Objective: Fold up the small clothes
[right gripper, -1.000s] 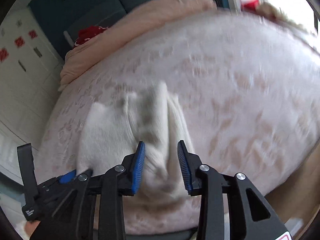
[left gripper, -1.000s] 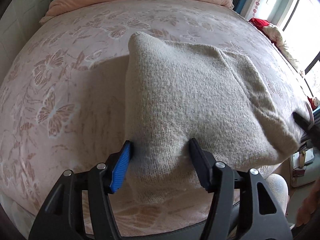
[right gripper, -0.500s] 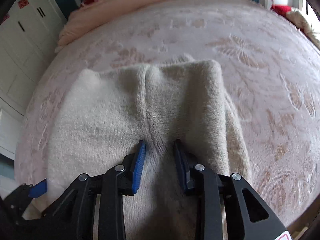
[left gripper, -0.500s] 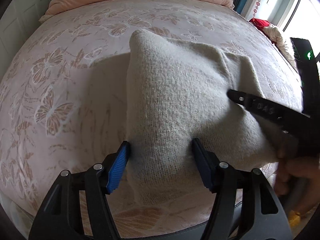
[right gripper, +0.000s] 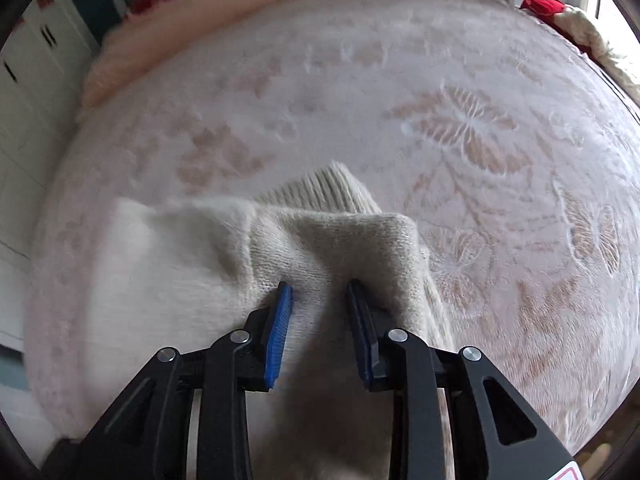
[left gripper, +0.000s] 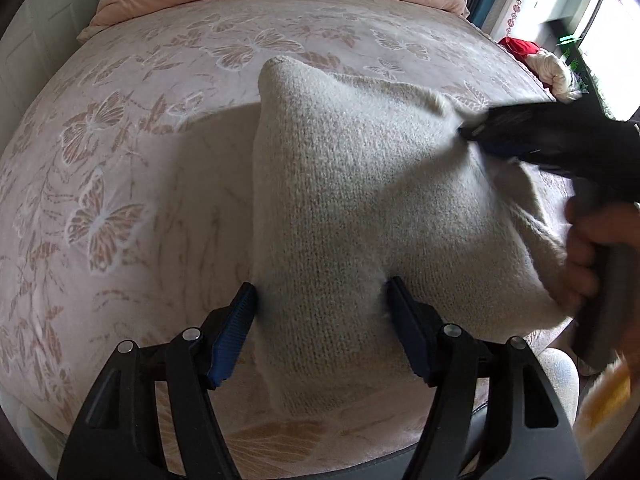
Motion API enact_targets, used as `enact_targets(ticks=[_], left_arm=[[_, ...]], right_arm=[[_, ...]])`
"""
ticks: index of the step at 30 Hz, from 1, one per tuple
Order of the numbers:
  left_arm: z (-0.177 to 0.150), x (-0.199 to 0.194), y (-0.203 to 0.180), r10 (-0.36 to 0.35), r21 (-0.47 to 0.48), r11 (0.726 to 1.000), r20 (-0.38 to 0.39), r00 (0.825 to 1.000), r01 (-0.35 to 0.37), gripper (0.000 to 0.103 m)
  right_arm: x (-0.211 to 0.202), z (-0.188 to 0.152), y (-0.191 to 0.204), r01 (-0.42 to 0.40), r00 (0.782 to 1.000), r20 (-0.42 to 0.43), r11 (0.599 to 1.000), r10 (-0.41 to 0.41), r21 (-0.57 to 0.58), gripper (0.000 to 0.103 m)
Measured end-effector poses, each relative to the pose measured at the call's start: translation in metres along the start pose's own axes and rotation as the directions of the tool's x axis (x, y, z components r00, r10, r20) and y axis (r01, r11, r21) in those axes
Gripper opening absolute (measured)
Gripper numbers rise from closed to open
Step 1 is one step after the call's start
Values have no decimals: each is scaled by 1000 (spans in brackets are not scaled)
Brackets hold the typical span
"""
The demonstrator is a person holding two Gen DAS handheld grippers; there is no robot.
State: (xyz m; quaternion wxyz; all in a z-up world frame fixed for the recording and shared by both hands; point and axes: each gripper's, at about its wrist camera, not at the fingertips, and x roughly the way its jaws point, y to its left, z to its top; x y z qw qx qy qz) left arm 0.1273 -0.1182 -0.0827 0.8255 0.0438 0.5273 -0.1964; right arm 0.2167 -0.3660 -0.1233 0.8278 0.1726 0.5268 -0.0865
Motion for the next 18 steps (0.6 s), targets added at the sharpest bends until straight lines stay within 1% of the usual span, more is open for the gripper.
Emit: enact_targets(ticks=[2, 3, 5, 6, 7, 8, 9, 11, 12, 14, 15, 16, 17, 18], left_arm=[[1, 0, -2, 4, 6, 1000, -1, 1000, -4, 66], [2, 0, -3, 8, 5, 1000, -4, 1000, -8, 66], [2, 1, -2, 9, 2, 1000, -6, 1000, -9, 66], [2, 1, -2, 8, 1, 1000, -7, 1000, -8, 67], [2, 2, -1, 5, -1, 1000, -9, 1000, -5, 67], [2, 2, 0, -1, -3, 1000, -9, 1000, 1, 67], [2, 2, 1, -5, -4, 1000, -10, 1000, 5, 68], [2, 2, 1, -6, -5, 1000, -9, 1000, 6, 69], [2, 1, 2, -6, -6, 1000, -10, 1000, 6, 69], [3, -3, 2, -13, -8, 1000, -4, 1000, 13, 69], [2, -10, 4, -26, -14, 1000, 10, 1000, 26, 68], [1, -17, 5, -49, -24, 998, 25, 998, 49, 67], [-4, -31, 10, -103, -35, 994, 55, 993, 105, 67], [-7, -39, 12, -125, -35, 991, 67, 990, 128, 67]], right_arm=[[5, 0, 8, 38, 999, 37, 997, -36, -71, 28], [3, 1, 15, 69, 997, 38, 993, -65, -93, 28], [-11, 0, 21, 87, 995, 57, 991, -82, -98, 29], [-20, -3, 18, 67, 995, 75, 995, -61, -80, 29], [-32, -8, 13, 24, 995, 97, 998, -19, -54, 30], [-51, -20, 3, -39, 991, 128, 999, 39, -5, 32], [-64, -32, -6, -69, 987, 146, 997, 63, 34, 33], [-82, -56, -22, -99, 983, 165, 991, 84, 88, 37], [-91, -72, -33, -114, 982, 166, 986, 93, 119, 38], [-99, -97, -49, -143, 982, 147, 976, 119, 166, 39], [-103, -111, -57, -159, 982, 134, 970, 136, 184, 39], [-106, -121, -63, -167, 982, 126, 966, 144, 196, 42], [-108, -127, -66, -170, 981, 124, 965, 147, 200, 48], [-111, -135, -69, -182, 979, 124, 963, 159, 201, 51]])
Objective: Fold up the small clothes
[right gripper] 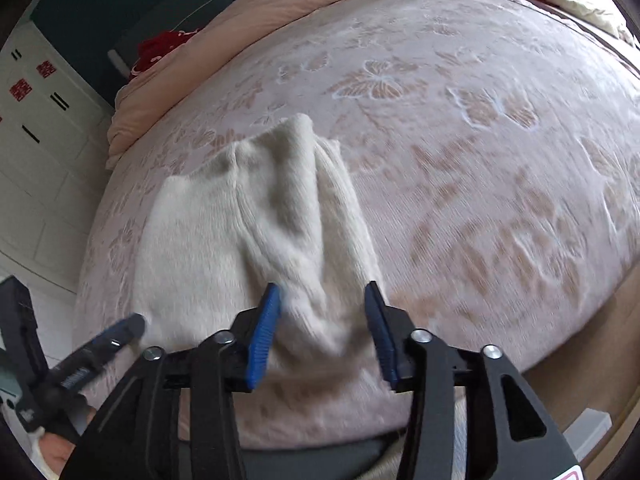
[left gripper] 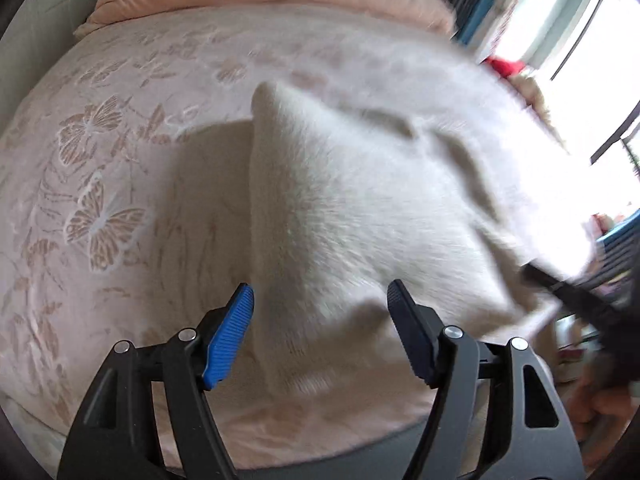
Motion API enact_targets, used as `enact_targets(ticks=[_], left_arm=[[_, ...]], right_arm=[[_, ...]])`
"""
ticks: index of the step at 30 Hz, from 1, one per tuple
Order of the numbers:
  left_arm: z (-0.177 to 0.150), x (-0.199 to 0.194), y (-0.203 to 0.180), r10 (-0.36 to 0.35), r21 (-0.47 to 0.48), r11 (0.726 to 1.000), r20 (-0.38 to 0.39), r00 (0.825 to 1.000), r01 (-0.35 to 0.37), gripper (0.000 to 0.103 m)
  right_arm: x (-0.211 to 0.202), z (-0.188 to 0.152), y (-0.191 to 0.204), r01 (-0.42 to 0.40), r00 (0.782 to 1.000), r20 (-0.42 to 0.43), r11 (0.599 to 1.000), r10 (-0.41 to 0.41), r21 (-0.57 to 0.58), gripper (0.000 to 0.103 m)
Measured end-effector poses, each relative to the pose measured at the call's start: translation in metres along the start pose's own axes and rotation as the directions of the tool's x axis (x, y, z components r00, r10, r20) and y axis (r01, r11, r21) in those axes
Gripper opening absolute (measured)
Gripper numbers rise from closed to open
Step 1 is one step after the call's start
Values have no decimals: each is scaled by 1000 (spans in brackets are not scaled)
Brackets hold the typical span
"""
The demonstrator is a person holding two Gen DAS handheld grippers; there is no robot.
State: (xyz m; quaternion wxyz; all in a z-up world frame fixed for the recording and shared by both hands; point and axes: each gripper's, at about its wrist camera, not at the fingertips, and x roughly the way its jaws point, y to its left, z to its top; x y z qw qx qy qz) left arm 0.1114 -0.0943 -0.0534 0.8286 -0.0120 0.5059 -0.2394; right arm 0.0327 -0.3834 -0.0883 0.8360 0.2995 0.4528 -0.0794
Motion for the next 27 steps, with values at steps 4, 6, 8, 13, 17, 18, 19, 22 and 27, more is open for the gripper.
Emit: enact_targets(ticks=[4, 6, 8, 13, 17, 18, 19, 22, 27], left_arm=[[-23, -3, 11, -17, 3, 1000, -52, 999, 17, 67], [-32, 13, 20, -19, -41, 999, -111, 994, 15, 49], [-36, 22, 31, -78, -118, 991, -136, 988, 62, 33], [-31, 20, 22, -20, -46, 999, -137, 990, 13, 32], [-35, 37, 20, 10, -50, 999, -168, 986, -19, 35], [-35, 37, 19, 20, -40, 999, -167, 986, -27, 35], [-37, 33, 16, 29, -21, 999, -159, 987, -33, 36], [-37, 5, 6, 41, 51, 998, -104, 994, -36, 41], [-9, -47, -6, -56, 8, 998, 34, 998, 56, 60]], right_arm=[[8, -11, -4, -31, 999, -40, 1000, 30, -3, 58], [17, -14, -3, -53, 997, -51, 998, 54, 18, 33], [12, -10, 0, -72, 997, -29, 997, 73, 28, 21], [-26, -11, -1, -59, 996, 72, 998, 61, -27, 17], [33, -31, -34, 17, 997, -69, 1000, -16, 5, 20], [31, -31, -36, -2, 998, -56, 999, 4, 36, 21], [24, -29, -36, -20, 999, -45, 998, 22, 53, 23], [-2, -22, -21, -12, 1000, 2, 1000, 12, 17, 27], [-40, -7, 24, -3, 993, 119, 991, 19, -133, 29]])
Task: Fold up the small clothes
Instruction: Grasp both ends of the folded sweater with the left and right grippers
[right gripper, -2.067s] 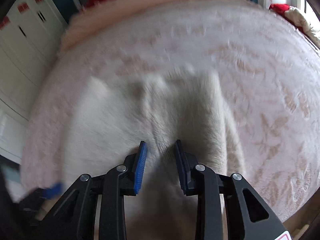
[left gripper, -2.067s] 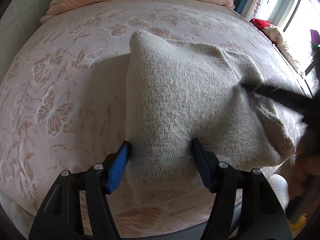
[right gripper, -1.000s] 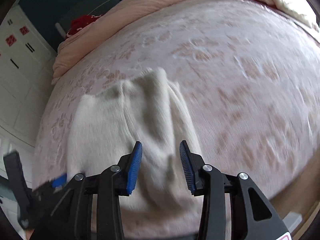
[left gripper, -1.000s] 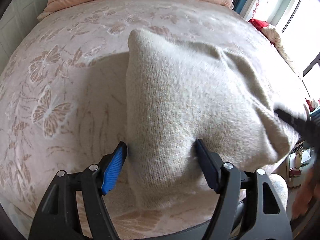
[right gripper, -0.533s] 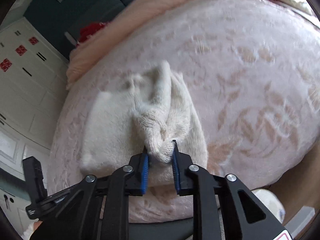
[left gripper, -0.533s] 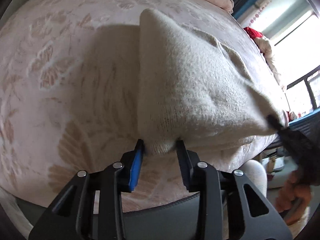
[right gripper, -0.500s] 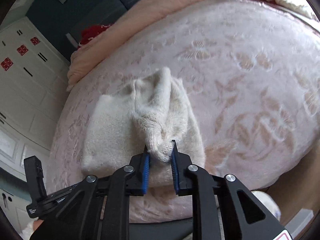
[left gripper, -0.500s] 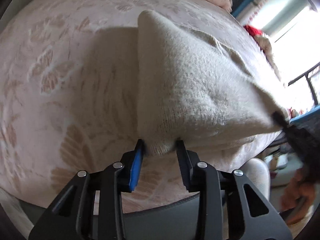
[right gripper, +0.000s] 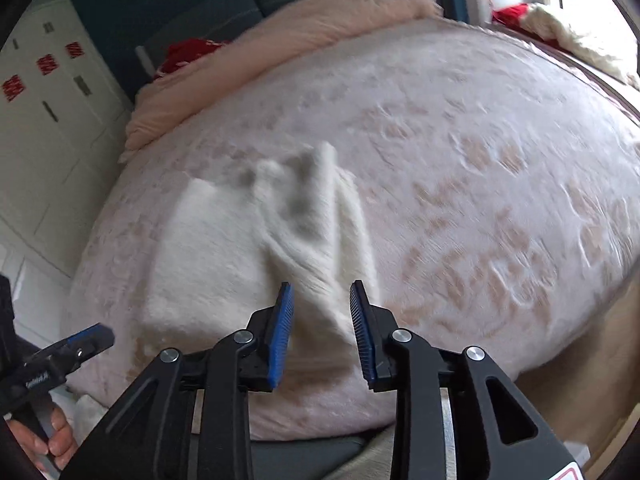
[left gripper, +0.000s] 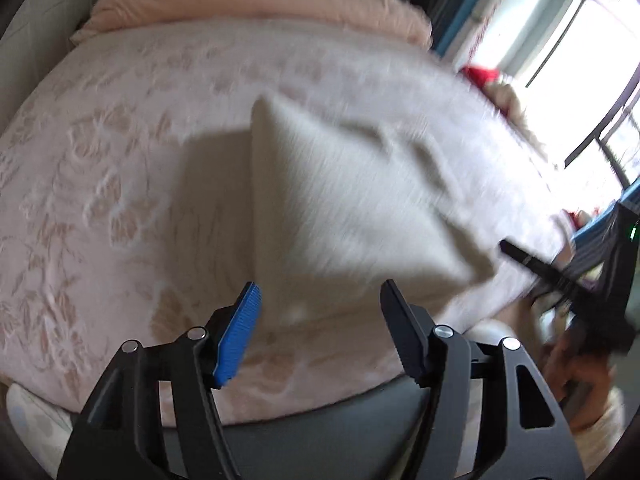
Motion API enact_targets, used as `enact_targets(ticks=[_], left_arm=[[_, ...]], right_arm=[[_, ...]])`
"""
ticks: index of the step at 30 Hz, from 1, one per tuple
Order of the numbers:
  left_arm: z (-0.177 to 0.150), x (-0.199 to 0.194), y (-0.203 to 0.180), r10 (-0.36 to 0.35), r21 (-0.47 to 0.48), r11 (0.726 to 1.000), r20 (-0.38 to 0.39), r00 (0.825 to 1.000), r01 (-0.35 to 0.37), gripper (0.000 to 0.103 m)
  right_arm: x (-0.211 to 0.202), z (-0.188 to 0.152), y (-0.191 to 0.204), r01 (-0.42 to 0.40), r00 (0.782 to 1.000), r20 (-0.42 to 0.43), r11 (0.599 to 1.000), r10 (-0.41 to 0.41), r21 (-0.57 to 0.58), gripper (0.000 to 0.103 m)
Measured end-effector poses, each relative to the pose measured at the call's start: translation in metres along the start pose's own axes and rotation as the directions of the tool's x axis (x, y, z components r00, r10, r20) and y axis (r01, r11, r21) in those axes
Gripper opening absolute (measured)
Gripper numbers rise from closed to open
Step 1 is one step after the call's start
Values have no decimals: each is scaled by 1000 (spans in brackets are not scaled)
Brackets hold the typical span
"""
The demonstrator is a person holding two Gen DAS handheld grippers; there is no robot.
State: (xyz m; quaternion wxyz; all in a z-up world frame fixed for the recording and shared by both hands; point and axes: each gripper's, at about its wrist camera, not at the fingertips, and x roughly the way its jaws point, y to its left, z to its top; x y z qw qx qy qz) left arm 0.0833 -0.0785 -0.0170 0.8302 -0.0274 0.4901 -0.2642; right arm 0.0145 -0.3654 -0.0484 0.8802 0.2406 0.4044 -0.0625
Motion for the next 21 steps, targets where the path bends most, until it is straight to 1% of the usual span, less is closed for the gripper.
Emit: enact_targets(ticks=[2, 3, 4, 6, 7, 8, 9, 10, 11, 12, 13, 14, 15, 16, 17, 18, 19, 20, 21], left_arm=[[19, 9, -10, -34, -14, 999, 8, 999, 34, 60], [24, 14, -12, -23, -19, 1000, 13, 1000, 24, 60], [33, 28, -15, -7, -16, 1000, 3, 1000, 7, 59], [37, 56, -17, 35, -5, 999, -43, 998, -35, 54], [36, 75, -13, 68, -2, 998, -84, 994, -68, 50], [33, 96, -9, 84, -3, 996, -122, 989, -85, 50], [31, 103, -11, 94, 8, 996, -123, 988, -94, 50], [31, 101, -15, 122, 43, 992, -94, 988, -118, 50], [29, 96, -17, 127, 54, 991, -94, 987, -122, 50], [31, 89, -19, 116, 50, 992, -88, 989, -112, 51], [33, 80, -21, 94, 42, 995, -75, 993, -91, 54], [34, 74, -21, 76, 37, 997, -67, 995, -73, 59], [34, 74, -18, 81, 32, 996, -65, 995, -79, 61], [33, 80, -13, 96, 25, 995, -71, 993, -94, 64], [31, 85, -9, 89, 17, 996, -81, 993, -88, 64], [27, 86, -2, 70, -1, 998, -84, 994, -71, 64], [25, 80, 3, 49, -29, 998, -66, 997, -51, 68], [24, 72, 11, 12, -72, 997, -33, 999, -14, 84], [23, 64, 19, -19, -119, 993, -6, 1000, 18, 90]], right_arm=[[3, 12, 9, -28, 999, 16, 999, 29, -20, 29], [8, 17, 19, -19, 1000, 11, 998, 20, -52, 28], [15, 18, 23, -3, 1000, -8, 997, 3, -77, 26], [47, 13, 22, 45, 994, -94, 993, -56, -111, 16], [72, 4, 15, 94, 980, -159, 987, -115, -131, 8], [93, -7, 7, 101, 973, -189, 983, -129, -153, 8], [91, -9, 6, 97, 981, -154, 982, -122, -162, 7], [83, -4, 11, 94, 980, -158, 982, -120, -164, 7], [74, 2, 14, 90, 981, -159, 984, -114, -154, 8], [61, 8, 17, 71, 987, -132, 988, -90, -136, 8], [52, 12, 18, 53, 992, -106, 990, -67, -129, 8], [50, 14, 17, 52, 993, -98, 990, -65, -129, 12], [59, 13, 13, 72, 988, -123, 988, -88, -135, 13], [74, 8, 8, 82, 981, -165, 986, -106, -143, 13], [89, 1, 4, 83, 973, -201, 985, -113, -152, 12], [87, 1, 3, 78, 979, -174, 985, -105, -154, 13], [78, 5, 6, 61, 983, -161, 987, -85, -149, 19], [69, 9, 7, 38, 986, -153, 990, -59, -135, 40], [60, 10, 6, 29, 990, -134, 993, -44, -115, 59]])
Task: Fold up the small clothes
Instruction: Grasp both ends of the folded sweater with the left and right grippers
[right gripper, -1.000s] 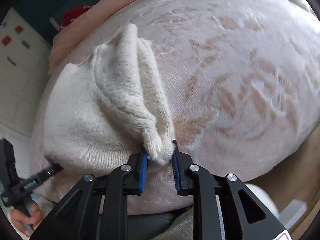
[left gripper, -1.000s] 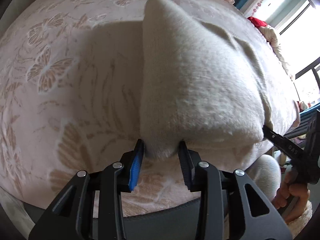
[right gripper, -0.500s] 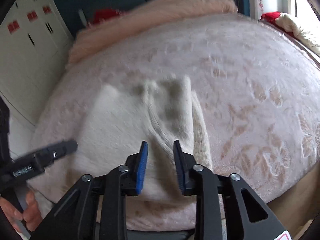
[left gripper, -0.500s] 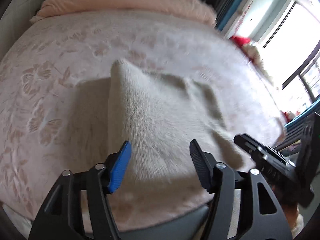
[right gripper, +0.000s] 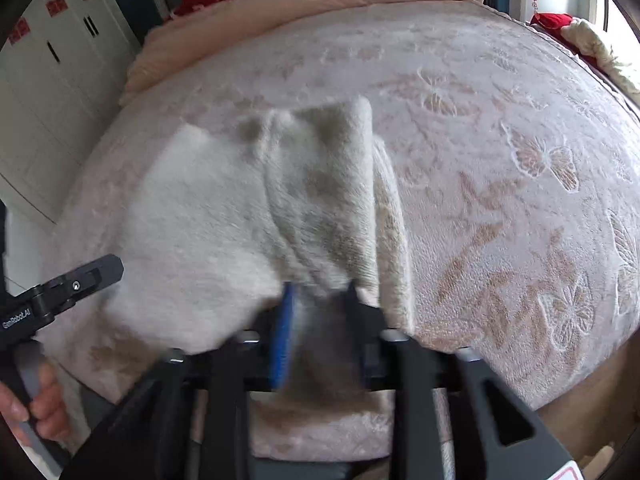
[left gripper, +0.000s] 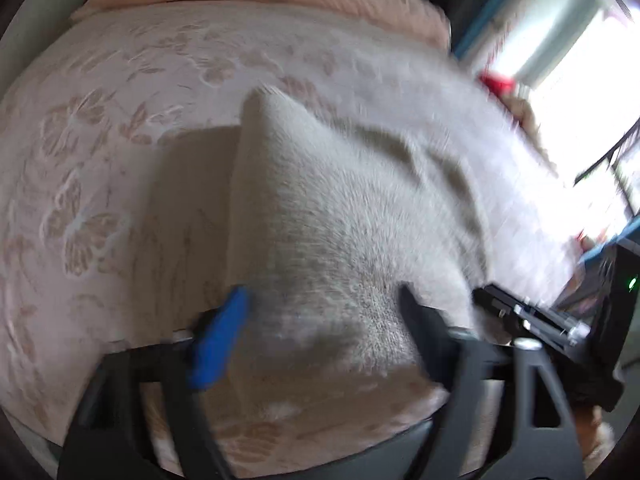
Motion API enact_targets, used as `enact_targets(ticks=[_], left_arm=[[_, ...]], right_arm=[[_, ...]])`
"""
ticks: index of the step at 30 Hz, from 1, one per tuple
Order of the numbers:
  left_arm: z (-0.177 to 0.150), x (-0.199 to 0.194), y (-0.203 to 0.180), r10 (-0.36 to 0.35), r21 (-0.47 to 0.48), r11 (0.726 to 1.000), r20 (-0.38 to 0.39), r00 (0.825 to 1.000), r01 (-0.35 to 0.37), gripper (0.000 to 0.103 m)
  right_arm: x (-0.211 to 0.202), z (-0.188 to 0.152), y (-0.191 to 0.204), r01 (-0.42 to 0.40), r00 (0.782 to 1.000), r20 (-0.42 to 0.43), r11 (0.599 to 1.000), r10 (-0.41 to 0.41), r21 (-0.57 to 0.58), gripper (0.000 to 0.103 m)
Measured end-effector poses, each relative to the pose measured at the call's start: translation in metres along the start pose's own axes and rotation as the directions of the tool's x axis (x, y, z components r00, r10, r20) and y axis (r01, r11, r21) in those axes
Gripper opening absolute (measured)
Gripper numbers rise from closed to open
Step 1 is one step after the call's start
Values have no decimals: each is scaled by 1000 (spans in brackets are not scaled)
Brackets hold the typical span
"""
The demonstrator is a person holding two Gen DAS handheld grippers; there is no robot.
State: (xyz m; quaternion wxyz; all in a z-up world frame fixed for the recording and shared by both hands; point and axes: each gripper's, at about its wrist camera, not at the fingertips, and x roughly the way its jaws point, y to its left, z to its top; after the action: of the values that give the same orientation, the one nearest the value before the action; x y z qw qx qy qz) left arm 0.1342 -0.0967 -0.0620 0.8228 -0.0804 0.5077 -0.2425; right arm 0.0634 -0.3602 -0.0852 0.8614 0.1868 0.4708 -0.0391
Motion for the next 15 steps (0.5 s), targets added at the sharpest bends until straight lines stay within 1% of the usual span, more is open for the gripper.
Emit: enact_targets(ticks=[1, 2, 3, 4, 5, 7, 8, 9, 10, 12, 15], left_arm=[[0, -6, 6, -29, -44, 999, 20, 999, 29, 91], [0, -8, 17, -70, -89, 993, 28, 997, 72, 93], [0, -6, 25, -90, -122, 988, 21, 996, 92, 93], [-1, 1, 34, -91, -158, 983, -1, 996, 90, 93], [-3, 6, 36, -87, -175, 981, -17, 996, 83, 93], [-5, 19, 41, -91, -200, 977, -55, 994, 78, 93], [-6, 28, 41, -107, -206, 974, -78, 991, 89, 93], [-6, 35, 40, -113, -207, 974, -99, 989, 90, 93], [-7, 44, 37, -116, -204, 975, -120, 986, 90, 93], [-9, 54, 34, -130, -213, 972, -138, 982, 99, 95], [-6, 67, 34, -151, -252, 962, -151, 977, 109, 98]], right_arm=[[-8, -1, -2, 6, 1000, 29, 1000, -7, 23, 86], [-14, -3, -5, 14, 998, 58, 999, -17, 42, 88], [-15, -6, -9, 20, 998, 65, 998, -23, 59, 88], [-11, -8, -15, 11, 999, 51, 997, -15, 81, 88], [-8, -10, -20, -1, 999, 36, 994, -3, 105, 88], [10, -20, -37, -43, 998, -32, 977, 51, 207, 88], [21, -23, -45, -77, 994, -61, 966, 95, 247, 88], [34, -28, -53, -122, 984, -85, 946, 154, 299, 88], [40, -31, -56, -142, 980, -87, 936, 179, 323, 89], [45, -34, -63, -186, 974, -53, 914, 219, 362, 93], [49, -32, -68, -219, 968, -27, 891, 250, 398, 97]])
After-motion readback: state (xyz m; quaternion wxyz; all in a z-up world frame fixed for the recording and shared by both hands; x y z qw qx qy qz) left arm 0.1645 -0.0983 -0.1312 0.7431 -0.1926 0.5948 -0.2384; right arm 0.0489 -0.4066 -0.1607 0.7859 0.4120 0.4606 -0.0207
